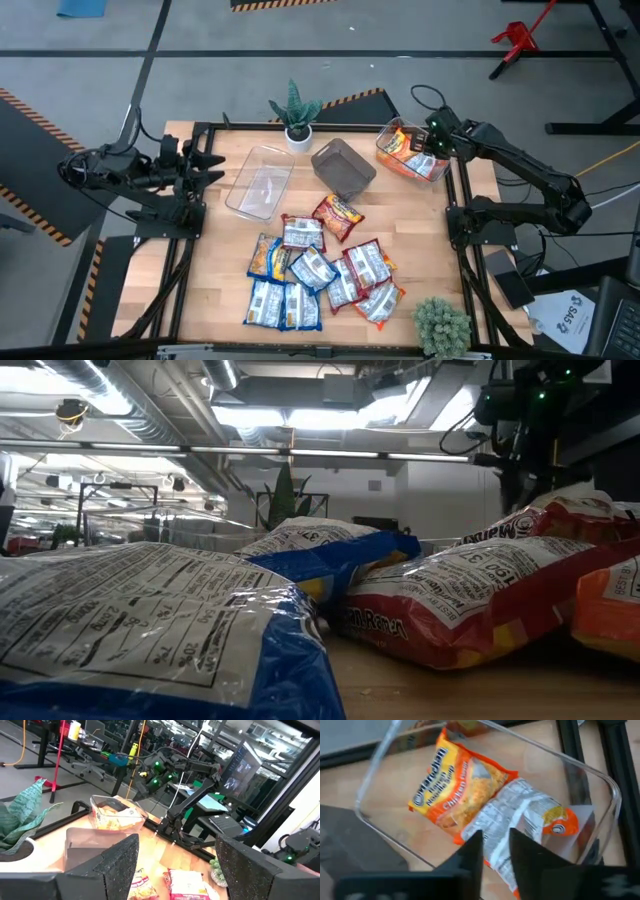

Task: Sort Maruchan noodles
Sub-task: Put the orange noodle pack into the right transparent bin

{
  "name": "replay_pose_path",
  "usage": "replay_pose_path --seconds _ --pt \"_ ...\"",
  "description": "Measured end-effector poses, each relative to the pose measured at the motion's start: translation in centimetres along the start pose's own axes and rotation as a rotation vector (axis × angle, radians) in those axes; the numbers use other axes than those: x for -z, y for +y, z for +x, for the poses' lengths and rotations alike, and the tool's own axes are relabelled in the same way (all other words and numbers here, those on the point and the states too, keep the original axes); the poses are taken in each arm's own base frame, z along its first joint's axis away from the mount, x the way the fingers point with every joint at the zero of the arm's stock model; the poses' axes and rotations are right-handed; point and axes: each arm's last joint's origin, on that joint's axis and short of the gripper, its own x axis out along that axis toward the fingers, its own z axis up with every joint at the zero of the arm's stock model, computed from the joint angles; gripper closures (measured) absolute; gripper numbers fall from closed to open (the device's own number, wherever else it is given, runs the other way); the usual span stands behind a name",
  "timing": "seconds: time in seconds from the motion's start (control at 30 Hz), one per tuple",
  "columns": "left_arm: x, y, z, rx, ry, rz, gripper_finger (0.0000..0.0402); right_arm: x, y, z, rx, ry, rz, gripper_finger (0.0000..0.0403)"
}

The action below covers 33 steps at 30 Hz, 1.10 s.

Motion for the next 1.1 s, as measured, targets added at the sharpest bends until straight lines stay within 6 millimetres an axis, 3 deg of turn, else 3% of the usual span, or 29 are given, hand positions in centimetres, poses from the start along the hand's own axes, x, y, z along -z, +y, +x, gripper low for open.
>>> replay_pose_path --seconds 0.07,0.13,0.33,0.73,1.1 --pt "0.0 0.0 0.0 -0.008 0.002 0.003 0.0143 0.2 -0.1 0.5 0.014 0.009 -0.02 0.0383" --pt "0.0 0.1 0.0 -0.011 -0.001 0.003 0.0143 0.5 -0.2 1.3 0.04 0.032 -0.034 0.0395" --pt "0.1 0.1 0.0 -0.03 -0.004 0.007 0.0143 1.3 -0.4 4.1 0.139 0.125 -0.053 0.0375" --pt "0.1 0.2 0.0 -0.048 -0.006 0.01 0.0143 1.6 0.2 7.7 0.258 0.242 -0.129 0.0401" --pt "0.2 0.3 0.0 -0.053 0.003 0.014 0.0143 1.0 0.7 7.6 0.26 0.223 -0.17 0.0384"
